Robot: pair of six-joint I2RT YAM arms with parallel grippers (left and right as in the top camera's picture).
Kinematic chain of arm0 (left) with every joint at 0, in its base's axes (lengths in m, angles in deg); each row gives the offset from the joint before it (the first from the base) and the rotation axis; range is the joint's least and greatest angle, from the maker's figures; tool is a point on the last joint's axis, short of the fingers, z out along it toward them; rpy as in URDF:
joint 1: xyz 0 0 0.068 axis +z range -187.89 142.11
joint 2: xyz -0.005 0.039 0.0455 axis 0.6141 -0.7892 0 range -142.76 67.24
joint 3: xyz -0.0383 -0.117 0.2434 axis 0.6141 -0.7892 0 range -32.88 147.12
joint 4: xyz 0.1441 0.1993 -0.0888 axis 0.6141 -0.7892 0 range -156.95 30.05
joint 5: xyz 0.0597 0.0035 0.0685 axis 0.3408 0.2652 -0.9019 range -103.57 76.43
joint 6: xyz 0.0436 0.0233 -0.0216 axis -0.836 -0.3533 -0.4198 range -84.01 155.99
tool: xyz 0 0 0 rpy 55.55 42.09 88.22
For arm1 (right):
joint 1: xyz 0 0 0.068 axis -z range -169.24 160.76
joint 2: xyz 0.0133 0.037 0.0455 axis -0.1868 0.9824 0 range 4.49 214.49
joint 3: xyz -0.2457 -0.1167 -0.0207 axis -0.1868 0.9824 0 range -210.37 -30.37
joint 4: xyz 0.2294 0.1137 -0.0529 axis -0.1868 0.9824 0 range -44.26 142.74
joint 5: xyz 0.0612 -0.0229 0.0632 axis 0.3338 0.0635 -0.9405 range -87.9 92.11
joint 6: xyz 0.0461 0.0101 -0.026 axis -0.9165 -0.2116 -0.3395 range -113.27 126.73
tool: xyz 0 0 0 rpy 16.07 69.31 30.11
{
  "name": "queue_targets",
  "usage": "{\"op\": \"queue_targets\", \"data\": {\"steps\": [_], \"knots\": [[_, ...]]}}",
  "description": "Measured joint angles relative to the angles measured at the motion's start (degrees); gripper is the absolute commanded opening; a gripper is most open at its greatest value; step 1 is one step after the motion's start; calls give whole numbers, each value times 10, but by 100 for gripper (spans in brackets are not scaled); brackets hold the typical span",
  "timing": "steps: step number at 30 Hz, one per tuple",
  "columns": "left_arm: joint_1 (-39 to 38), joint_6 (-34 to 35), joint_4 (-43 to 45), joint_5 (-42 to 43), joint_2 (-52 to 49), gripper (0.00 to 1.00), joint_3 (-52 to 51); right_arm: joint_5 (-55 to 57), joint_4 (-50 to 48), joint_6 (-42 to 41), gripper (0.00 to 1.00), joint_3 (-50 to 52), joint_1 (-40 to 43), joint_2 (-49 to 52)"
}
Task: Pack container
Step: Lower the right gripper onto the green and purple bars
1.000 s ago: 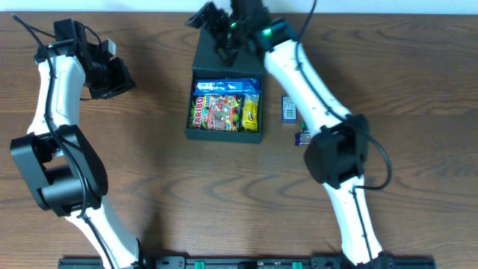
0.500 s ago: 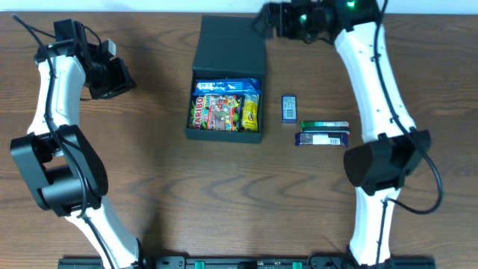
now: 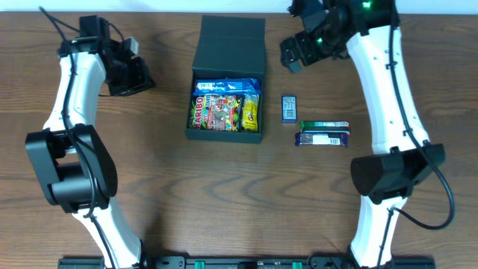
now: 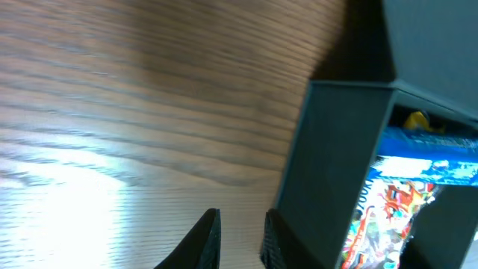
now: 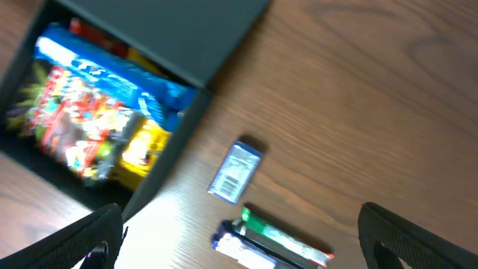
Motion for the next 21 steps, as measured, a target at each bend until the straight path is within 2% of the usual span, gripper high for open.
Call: {"op": "queue_targets", "data": {"steps": [10,16,21], "knots": [[-33,2,4,-2,0,23,0,14,-69,-9,99,204,37,-13],[-34,2,13,-2,0,26,0,29,-92,-21,92,308,37,-13],[-34,2,20,-2,0,27,0,68,-93,-25,88,351,37,-13]]}}
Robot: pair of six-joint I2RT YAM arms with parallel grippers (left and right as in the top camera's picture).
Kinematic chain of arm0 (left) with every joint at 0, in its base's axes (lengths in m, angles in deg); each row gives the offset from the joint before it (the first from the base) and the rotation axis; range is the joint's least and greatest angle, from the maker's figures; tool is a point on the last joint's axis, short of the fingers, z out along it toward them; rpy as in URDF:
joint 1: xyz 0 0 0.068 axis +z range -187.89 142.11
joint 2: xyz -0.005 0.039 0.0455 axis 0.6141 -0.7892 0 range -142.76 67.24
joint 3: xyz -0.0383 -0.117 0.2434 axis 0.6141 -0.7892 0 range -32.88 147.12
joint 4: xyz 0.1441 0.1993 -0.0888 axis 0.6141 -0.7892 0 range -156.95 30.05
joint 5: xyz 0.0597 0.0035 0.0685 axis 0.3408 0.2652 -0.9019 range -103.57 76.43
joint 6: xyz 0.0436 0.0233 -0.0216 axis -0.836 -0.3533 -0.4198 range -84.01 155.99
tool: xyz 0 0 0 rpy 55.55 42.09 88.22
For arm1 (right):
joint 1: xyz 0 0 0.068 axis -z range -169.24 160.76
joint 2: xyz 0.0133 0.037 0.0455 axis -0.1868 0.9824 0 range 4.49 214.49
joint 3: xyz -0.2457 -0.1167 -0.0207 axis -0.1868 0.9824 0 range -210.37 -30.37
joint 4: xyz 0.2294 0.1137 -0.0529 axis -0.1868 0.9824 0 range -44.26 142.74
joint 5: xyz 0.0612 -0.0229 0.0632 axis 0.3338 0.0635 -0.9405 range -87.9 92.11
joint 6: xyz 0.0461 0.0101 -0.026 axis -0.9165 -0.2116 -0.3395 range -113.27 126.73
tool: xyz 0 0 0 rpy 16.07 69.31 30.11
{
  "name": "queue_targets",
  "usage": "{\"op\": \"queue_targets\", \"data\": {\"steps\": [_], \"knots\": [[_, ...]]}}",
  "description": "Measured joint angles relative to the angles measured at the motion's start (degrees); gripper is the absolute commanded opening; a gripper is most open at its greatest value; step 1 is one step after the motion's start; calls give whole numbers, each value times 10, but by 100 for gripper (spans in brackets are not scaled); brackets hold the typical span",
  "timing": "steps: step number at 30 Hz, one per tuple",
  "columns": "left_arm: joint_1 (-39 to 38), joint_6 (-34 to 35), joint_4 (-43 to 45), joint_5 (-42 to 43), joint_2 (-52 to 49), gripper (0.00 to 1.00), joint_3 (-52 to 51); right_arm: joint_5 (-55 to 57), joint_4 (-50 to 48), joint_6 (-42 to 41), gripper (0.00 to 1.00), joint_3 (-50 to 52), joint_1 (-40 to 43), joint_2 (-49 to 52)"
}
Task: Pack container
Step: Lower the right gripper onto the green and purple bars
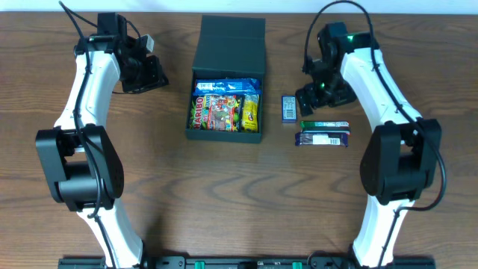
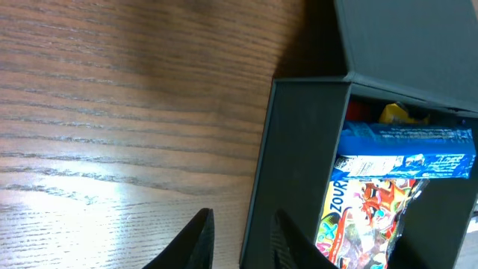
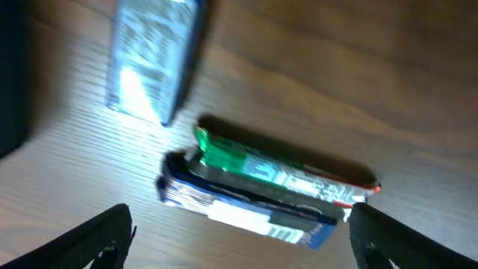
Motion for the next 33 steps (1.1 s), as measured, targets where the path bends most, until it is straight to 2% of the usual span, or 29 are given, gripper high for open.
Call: {"op": "queue_targets", "data": {"steps": [4,10,12,14,17,20,25,33], "knots": [[0,0,0,0,0,29,0,15,13,-19,84,12,3,0],[0,0,2,0,0,30,0,16,11,-27,86,31,24,-26],[0,0,3,0,0,31,0,19,-15,-27,89,64,31,-64],[0,0,3,0,0,31,0,21,-59,-24,99,117,36,-121],[0,0,5,-1,0,31,0,22,-136,-12,99,208,40,-207],[0,0,7,-1,0,31,0,24,-186,0,98,269,40,-246],[0,0,8,-1,0,31,0,24,-212,-12,90,318,40,-241],[0,0,7,-1,0,32,0,13,-216,-28,90,333,39,-240]]}}
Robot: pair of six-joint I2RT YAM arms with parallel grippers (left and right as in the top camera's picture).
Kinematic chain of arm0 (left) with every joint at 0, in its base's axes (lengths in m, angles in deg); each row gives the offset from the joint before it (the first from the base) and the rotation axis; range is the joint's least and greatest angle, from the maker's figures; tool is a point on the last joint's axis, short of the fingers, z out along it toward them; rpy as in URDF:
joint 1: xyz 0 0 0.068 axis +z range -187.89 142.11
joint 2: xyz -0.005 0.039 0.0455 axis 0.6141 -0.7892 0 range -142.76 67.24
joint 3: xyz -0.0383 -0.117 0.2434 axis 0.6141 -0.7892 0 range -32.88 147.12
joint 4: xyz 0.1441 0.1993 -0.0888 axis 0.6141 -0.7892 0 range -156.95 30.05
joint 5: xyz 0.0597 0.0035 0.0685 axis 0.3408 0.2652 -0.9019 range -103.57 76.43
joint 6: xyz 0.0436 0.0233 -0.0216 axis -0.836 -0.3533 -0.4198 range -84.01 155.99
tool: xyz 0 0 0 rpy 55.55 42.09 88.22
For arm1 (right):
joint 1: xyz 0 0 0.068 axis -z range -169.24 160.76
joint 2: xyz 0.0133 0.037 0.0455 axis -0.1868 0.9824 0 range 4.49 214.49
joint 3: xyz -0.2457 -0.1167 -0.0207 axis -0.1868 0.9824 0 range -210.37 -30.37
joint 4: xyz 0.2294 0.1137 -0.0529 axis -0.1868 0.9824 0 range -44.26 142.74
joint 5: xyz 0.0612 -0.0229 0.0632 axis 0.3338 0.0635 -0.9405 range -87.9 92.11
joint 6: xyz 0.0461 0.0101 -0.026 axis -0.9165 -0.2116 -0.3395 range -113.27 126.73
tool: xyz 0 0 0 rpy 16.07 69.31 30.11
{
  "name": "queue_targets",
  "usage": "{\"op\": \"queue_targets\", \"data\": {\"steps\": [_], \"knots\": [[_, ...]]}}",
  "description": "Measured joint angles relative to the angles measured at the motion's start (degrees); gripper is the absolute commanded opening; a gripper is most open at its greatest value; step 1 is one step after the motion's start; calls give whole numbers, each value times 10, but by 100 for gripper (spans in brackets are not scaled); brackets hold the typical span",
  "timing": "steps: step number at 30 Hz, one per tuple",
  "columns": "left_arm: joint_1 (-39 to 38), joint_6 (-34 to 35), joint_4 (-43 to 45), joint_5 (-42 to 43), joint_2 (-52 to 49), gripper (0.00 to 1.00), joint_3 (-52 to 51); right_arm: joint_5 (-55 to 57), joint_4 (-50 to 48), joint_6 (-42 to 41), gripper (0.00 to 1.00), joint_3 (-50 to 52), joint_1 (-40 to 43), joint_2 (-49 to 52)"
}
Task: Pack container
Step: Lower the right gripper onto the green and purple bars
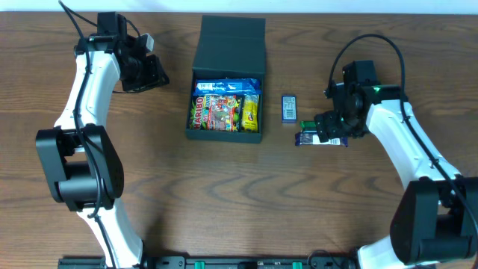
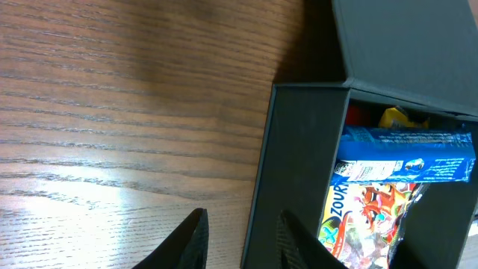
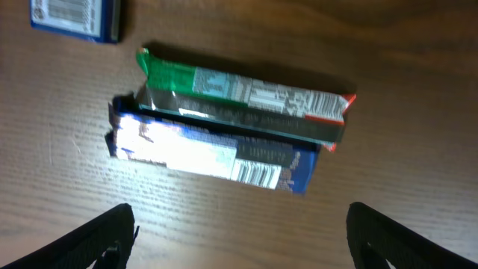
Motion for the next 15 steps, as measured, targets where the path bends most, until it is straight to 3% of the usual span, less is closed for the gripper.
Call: {"op": "queue_targets", "data": {"steps": [6,8,15], "knots": [[0,0,-1,0,0,32,0,-2,-40,-44,93,1,0,0],[0,0,-1,0,0,32,0,-3,-46,-76,98,1,0,0],[0,0,-3,0,0,36,0,-78,-60,-381,99,1,0,0]]}}
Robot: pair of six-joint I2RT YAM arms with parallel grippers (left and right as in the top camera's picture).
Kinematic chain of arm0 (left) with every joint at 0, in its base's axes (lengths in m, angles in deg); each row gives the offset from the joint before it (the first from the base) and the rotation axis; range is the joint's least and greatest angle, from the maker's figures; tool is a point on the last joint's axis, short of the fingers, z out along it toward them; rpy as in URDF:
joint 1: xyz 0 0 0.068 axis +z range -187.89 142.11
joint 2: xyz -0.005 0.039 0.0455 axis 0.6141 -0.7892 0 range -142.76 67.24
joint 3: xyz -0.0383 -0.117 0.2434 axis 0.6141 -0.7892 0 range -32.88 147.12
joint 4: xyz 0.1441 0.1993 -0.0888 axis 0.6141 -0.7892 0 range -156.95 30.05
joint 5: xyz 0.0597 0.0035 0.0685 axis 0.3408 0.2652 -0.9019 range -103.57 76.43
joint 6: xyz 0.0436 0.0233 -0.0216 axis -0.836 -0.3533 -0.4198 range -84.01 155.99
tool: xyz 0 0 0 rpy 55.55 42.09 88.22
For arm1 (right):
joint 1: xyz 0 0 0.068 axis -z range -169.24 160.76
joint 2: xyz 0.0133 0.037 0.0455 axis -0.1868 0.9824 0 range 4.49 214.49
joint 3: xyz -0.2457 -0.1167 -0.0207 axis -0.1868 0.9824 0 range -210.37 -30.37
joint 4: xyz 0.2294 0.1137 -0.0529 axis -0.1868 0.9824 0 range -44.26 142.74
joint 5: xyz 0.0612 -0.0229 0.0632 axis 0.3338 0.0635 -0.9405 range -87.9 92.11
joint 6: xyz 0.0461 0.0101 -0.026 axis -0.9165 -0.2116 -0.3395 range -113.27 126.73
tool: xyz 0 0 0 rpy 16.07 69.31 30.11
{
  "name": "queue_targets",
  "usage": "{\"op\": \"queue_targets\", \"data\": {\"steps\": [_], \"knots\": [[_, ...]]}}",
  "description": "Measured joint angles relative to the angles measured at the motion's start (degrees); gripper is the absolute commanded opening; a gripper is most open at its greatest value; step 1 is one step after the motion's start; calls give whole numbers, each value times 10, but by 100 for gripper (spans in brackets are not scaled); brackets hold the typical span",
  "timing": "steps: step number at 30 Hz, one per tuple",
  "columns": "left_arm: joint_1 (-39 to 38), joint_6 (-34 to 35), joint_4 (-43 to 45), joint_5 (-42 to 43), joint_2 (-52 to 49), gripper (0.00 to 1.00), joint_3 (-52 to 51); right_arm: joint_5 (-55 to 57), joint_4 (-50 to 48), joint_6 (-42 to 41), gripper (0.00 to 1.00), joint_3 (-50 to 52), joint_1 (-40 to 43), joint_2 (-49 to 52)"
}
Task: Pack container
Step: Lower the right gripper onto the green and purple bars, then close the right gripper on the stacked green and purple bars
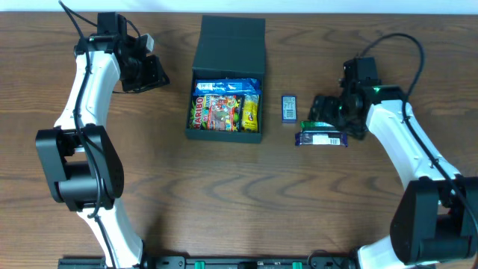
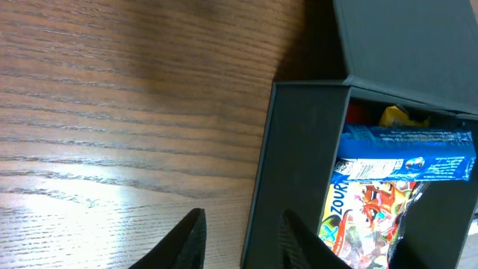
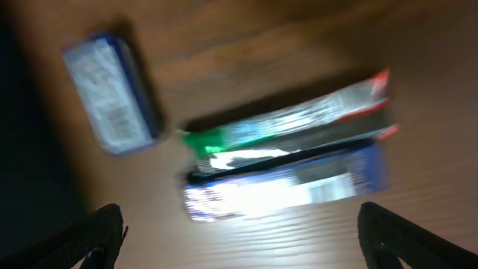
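Observation:
The black box (image 1: pixel 226 128) stands open at mid-table, lid (image 1: pixel 232 43) folded back, holding a blue packet (image 2: pixel 403 153), a colourful candy bag (image 1: pixel 218 112) and a yellow pack (image 1: pixel 250 112). To its right lie a small blue pack (image 1: pixel 288 107), a green bar (image 3: pixel 291 127) and a blue bar (image 1: pixel 321 139) side by side. My right gripper (image 1: pixel 323 112) hovers open just behind the bars; its view is blurred. My left gripper (image 2: pixel 239 243) is open beside the box's left wall, holding nothing.
Brown wooden table (image 1: pixel 224 194) all around. Both arms' bases sit at the front edge. A white strip runs along the table's back edge (image 1: pixel 164 6).
My right gripper has shifted a little toward the back and turned, so its view now takes in the small blue pack as well as the two bars. Left arm unchanged.
My right gripper was first high at the back right of the box, then low beside the small blue pack, then open right above the two bars, and now just behind them. My left gripper moved back-right early on, opened wider, and has stayed beside the box.

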Motion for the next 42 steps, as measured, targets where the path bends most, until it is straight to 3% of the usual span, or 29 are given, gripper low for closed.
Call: {"op": "queue_targets", "data": {"steps": [4,9,14,16,29,42], "knots": [[0,0,-1,0,0,38,0,-71,-12,-209,98,0,0,0],[0,0,-1,0,0,39,0,-115,-12,-405,84,0,0,0],[0,-2,-1,0,0,39,0,-128,-12,-528,92,0,-8,0],[0,-3,-1,0,0,39,0,-125,-11,-551,99,0,-14,0],[0,-4,-1,0,0,39,0,-28,28,-586,99,0,-34,12],[0,-4,-1,0,0,39,0,-12,-3,-600,99,0,-8,87]]}}
